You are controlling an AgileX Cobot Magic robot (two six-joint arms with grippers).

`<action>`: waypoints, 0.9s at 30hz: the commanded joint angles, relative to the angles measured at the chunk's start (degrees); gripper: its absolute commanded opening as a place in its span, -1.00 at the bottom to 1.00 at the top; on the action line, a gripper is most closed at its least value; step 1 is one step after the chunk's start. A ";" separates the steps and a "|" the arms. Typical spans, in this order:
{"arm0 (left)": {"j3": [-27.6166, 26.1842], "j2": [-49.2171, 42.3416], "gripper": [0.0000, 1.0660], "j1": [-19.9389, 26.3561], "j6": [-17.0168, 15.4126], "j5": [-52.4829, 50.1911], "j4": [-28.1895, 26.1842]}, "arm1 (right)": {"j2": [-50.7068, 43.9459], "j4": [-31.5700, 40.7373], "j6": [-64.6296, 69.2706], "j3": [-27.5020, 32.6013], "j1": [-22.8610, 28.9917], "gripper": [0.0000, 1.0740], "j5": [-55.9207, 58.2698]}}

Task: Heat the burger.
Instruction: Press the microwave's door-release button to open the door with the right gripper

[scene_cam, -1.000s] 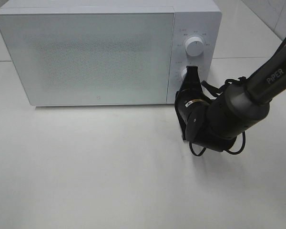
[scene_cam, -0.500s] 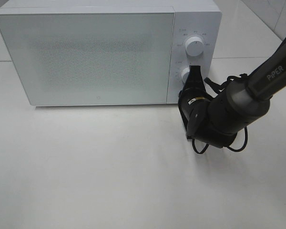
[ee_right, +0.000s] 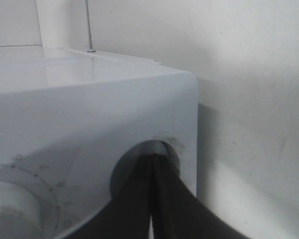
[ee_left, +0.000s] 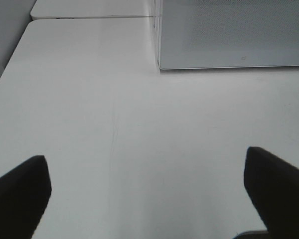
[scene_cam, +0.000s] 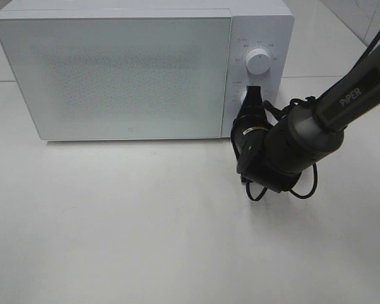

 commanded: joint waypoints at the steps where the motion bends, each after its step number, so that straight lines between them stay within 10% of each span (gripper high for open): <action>1: -0.06 -0.80 0.83 0.17 -0.06 -0.74 -0.23 | -0.69 -6.19 -1.60 -4.81 -1.60 -1.00 -11.63; 27: -0.06 -0.80 0.83 0.17 -0.06 -0.74 -0.23 | -0.69 -9.11 -0.97 -4.87 -1.83 -1.00 -9.34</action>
